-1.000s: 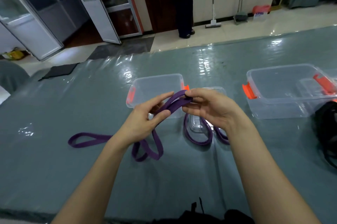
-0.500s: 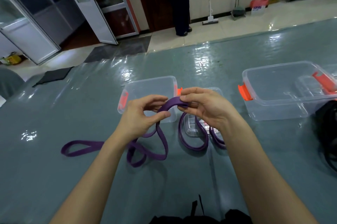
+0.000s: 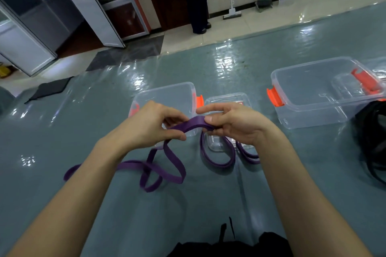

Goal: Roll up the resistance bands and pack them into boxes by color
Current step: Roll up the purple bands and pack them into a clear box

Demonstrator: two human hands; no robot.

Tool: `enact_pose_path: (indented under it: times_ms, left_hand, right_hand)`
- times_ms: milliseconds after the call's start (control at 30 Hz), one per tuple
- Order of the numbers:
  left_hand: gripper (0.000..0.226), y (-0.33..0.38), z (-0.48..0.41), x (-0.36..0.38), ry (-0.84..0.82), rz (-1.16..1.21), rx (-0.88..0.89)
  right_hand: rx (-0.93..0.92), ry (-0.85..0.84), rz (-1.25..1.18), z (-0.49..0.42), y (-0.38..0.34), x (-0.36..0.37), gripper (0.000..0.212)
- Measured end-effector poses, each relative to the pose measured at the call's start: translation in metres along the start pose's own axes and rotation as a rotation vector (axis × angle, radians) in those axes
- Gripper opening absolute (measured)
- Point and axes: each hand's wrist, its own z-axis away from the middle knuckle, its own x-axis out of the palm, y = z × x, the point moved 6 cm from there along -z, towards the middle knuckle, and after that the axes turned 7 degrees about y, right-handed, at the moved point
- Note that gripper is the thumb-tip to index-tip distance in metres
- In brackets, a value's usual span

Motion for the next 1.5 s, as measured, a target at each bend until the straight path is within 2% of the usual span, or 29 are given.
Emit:
enact_pose_path:
  times_ms: [67, 200, 267, 333, 433, 567, 633, 700, 800, 900, 1000, 1067, 1233, 1333, 1433, 1500]
  left_hand:
    - [0.036, -0.005, 0.000, -0.003, 0.000, 0.031, -0.021]
    - [0.034, -0.012, 0.005, -0.009, 0.061, 0.242, -0.027]
    - [0.031, -0.012, 0.006, -0.021, 0.183, 0.379, -0.002]
    - [0.033, -0.012, 0.005, -0.046, 0.378, 0.508, 0.030]
    - [0.042, -0.006, 0.007, -0.093, 0.588, 0.599, 0.081]
    - [0.041, 0.005, 0.015, -0.157, 0.601, 0.469, 0.142]
    - [0.039, 0.000, 0.027, -0.191, 0.640, 0.446, 0.141]
    - [0.040, -0.004, 0.040, -0.211, 0.574, 0.411, 0.114]
    - [0.043, -0.019, 0.064, -0.227, 0.528, 0.562, 0.071]
    - [0.051, -0.029, 0.085, -0.221, 0.523, 0.661, 0.068]
    - [0.067, -0.042, 0.098, -0.191, 0.523, 0.840, 0.040]
    - [0.062, -0.044, 0.106, -0.169, 0.519, 0.881, 0.042]
    - [0.043, -0.033, 0.110, -0.124, 0.534, 0.805, 0.032]
    - [0.034, -0.023, 0.103, -0.095, 0.496, 0.709, -0.005]
    - [0.021, -0.012, 0.093, -0.072, 0.429, 0.484, -0.024]
    - [0.020, -0.002, 0.086, -0.058, 0.344, 0.319, -0.002]
  right_hand:
    - [-0.030, 0.023, -0.063, 0.003, -0.007, 0.001, 0.027]
    - [-0.145, 0.041, -0.145, 0.013, -0.036, 0.014, 0.019]
    - [-0.200, 0.070, -0.204, 0.017, -0.058, 0.025, 0.011]
    - [-0.251, 0.095, -0.219, 0.019, -0.086, 0.039, 0.009]
    - [-0.347, 0.044, -0.076, 0.028, -0.144, 0.069, 0.010]
    - [-0.463, -0.055, 0.009, 0.044, -0.217, 0.123, 0.006]
    - [-0.439, -0.132, 0.003, 0.047, -0.237, 0.158, 0.006]
    - [-0.412, -0.178, 0.027, 0.049, -0.249, 0.190, 0.005]
    - [-0.412, -0.203, 0.030, 0.051, -0.257, 0.225, 0.008]
    - [-0.396, -0.207, 0.100, 0.047, -0.245, 0.246, 0.017]
    - [-0.366, -0.209, 0.135, 0.039, -0.216, 0.247, 0.009]
    - [-0.330, -0.221, 0.127, 0.036, -0.191, 0.234, 0.007]
    - [-0.183, -0.204, 0.031, 0.031, -0.120, 0.190, 0.006]
    - [-0.101, -0.153, -0.054, 0.032, -0.089, 0.152, 0.034]
    - [-0.088, -0.105, 0.020, 0.040, -0.063, 0.113, 0.040]
    - [-0.128, -0.036, 0.193, 0.048, -0.047, 0.088, 0.036]
